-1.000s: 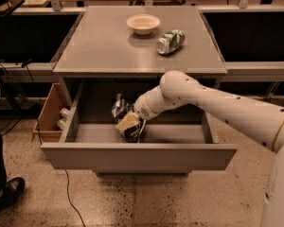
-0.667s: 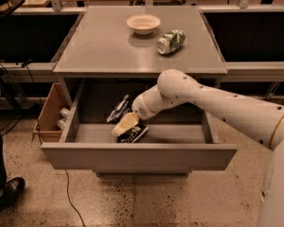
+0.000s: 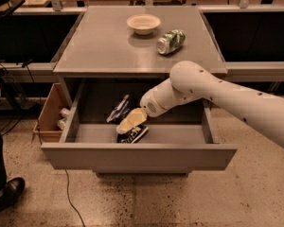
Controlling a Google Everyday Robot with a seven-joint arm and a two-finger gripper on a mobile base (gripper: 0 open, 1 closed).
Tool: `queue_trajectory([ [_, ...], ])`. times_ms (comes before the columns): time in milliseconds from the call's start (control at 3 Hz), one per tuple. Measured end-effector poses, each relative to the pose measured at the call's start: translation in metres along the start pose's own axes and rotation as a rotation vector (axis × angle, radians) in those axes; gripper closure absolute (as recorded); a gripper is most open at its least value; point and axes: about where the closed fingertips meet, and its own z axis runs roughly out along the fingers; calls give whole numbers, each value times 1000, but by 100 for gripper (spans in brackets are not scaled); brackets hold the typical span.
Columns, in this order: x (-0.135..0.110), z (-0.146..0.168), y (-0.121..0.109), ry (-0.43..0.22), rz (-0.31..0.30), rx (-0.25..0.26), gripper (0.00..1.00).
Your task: Place blue chip bag into top drawer
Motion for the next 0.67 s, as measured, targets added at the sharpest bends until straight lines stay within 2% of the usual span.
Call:
queue_trajectory([
  [333, 5, -49, 10, -22, 26, 38, 0],
  [667, -22, -134, 25, -77, -18, 120, 0],
])
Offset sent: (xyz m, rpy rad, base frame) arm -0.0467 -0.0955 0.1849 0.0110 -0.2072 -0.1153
